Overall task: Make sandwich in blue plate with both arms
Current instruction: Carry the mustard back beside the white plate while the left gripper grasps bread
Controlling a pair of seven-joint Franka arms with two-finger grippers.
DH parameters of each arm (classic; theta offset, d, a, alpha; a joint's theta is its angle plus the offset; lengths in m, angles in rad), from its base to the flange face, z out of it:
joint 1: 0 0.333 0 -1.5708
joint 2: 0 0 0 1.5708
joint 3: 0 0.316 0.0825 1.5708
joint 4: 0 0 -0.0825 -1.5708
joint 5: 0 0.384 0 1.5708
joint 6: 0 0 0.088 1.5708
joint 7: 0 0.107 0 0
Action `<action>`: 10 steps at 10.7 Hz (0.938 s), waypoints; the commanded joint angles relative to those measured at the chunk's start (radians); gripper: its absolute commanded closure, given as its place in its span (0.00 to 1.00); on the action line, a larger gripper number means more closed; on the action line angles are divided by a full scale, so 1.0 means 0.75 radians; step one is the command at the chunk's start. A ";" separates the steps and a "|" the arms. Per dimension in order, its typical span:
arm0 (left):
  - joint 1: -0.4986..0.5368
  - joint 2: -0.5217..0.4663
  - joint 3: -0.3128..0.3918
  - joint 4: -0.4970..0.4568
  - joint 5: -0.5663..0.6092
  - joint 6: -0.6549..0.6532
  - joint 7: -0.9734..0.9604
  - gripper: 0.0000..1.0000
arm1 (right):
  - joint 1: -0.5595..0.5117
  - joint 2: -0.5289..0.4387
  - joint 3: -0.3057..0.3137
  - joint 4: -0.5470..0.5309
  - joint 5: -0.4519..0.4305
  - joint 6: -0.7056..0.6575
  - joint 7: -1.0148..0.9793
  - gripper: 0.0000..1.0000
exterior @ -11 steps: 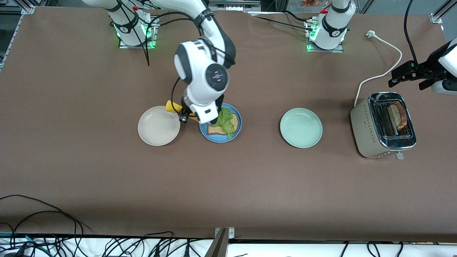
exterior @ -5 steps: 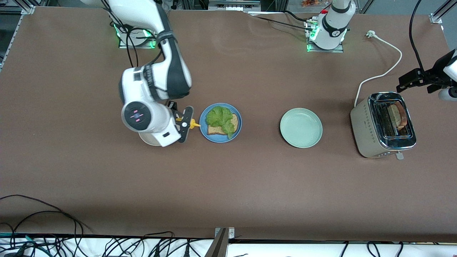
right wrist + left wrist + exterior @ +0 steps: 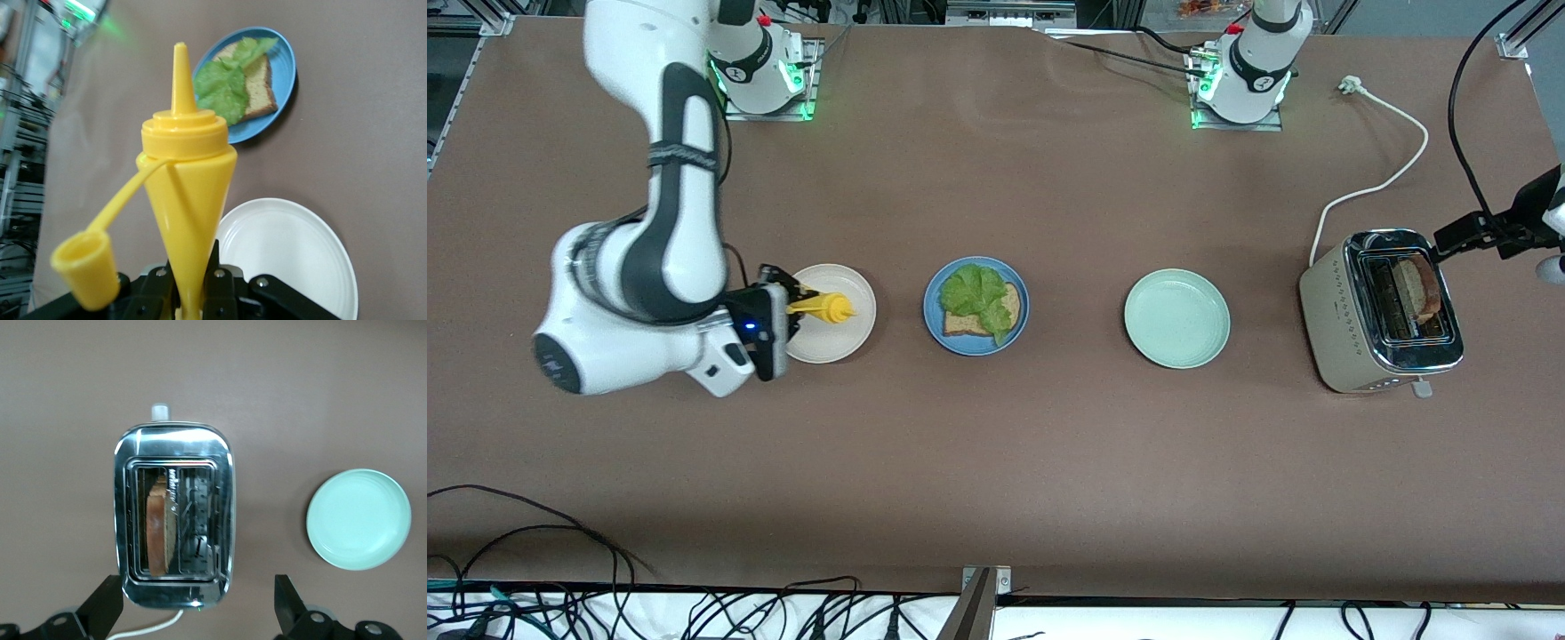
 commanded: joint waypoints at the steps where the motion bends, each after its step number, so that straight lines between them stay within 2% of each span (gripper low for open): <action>1: 0.002 0.065 0.047 -0.072 0.023 0.124 0.026 0.02 | -0.166 0.006 0.013 -0.042 0.145 -0.213 -0.307 0.85; 3: 0.006 0.112 0.070 -0.078 0.023 0.148 0.026 0.04 | -0.256 0.044 0.037 -0.075 0.211 -0.301 -0.497 0.85; 4: 0.018 0.137 0.072 -0.078 0.023 0.150 0.026 0.05 | -0.326 0.055 0.100 -0.085 0.213 -0.316 -0.585 0.85; 6: 0.018 0.198 0.088 -0.078 0.025 0.169 0.024 0.09 | -0.524 0.104 0.286 -0.096 0.207 -0.332 -0.771 0.85; 8: 0.020 0.243 0.096 -0.080 0.025 0.203 0.024 0.10 | -0.663 0.177 0.395 -0.094 0.199 -0.340 -0.923 0.85; 10: 0.024 0.274 0.108 -0.080 0.038 0.226 0.024 0.13 | -0.715 0.218 0.404 -0.092 0.179 -0.338 -1.052 0.85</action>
